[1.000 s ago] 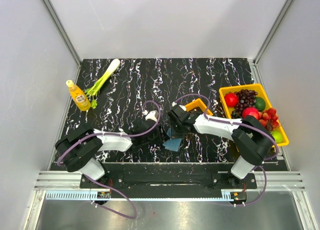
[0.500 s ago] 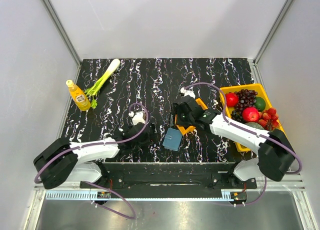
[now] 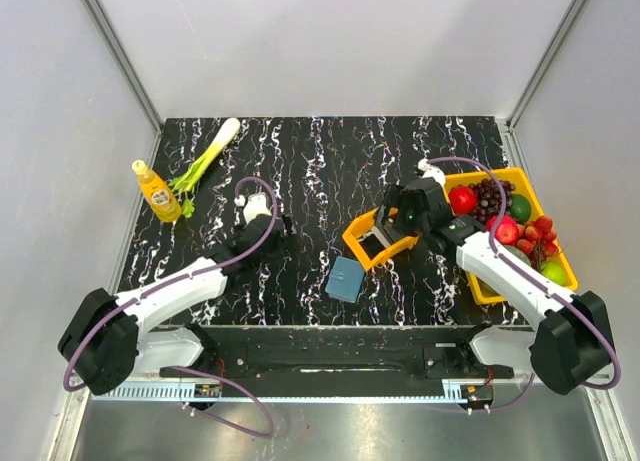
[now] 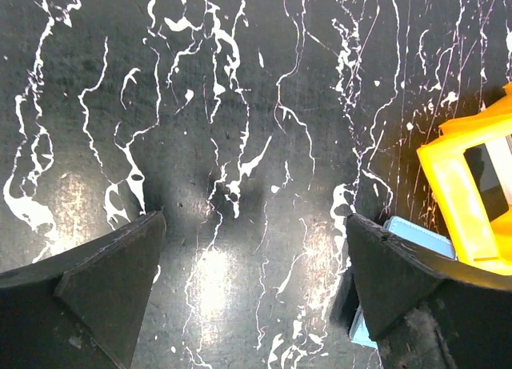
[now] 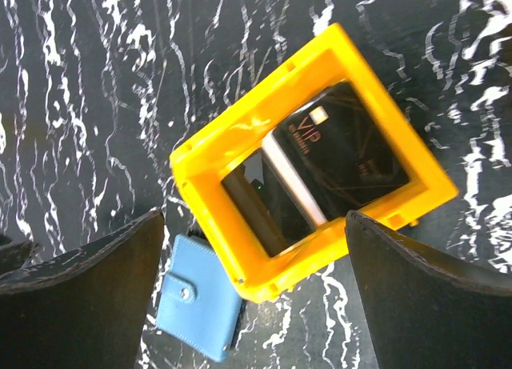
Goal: Put the credit cards into the card holder
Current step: Reset both arms
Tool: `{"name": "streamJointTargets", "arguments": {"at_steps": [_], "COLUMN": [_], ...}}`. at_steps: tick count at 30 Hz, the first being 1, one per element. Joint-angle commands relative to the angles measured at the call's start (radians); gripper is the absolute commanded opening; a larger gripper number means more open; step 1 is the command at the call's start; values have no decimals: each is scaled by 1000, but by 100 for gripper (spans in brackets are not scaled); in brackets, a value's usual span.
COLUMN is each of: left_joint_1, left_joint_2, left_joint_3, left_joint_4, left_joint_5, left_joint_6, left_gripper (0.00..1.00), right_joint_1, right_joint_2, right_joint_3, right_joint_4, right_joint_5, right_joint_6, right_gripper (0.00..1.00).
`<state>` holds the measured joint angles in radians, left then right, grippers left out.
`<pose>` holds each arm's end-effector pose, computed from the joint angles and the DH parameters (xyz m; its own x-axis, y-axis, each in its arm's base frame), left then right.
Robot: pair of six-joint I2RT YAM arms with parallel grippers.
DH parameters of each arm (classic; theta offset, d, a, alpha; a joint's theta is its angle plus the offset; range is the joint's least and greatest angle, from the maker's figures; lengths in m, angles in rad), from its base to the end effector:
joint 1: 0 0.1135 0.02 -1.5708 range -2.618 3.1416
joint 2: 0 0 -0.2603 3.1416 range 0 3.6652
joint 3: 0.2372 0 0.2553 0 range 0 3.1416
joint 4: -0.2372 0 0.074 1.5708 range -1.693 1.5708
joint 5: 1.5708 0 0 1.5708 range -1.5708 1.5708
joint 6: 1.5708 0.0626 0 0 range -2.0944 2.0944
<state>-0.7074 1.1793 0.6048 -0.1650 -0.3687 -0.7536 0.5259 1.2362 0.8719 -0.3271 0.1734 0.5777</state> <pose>0.2118 -0.1514 0.1804 -0.6498 -0.2842 -0.7050 -0.0560 0.9429 -0.3284 0.2582 0.1374 0.2405 -0.6692 0.2335 -0.7054 -0.0168 0.9443 0.3285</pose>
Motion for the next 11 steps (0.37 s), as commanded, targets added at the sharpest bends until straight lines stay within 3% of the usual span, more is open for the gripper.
{"name": "streamJointTargets", "arguments": {"at_steps": [1, 11], "left_joint_1": [5, 19], "left_joint_2": [-7, -33], "left_joint_3": [70, 87], "left_joint_4": [-50, -79], "left_joint_5": [-58, -120], "left_joint_6": [51, 48], "left_gripper": [99, 99], "right_joint_1": [-78, -196], "right_joint_2": [-38, -26], "right_joint_3": [-10, 6], "right_joint_4": [25, 31], "right_joint_5": [-6, 38], "right_joint_6": [-45, -79], "right_gripper": [99, 99]}}
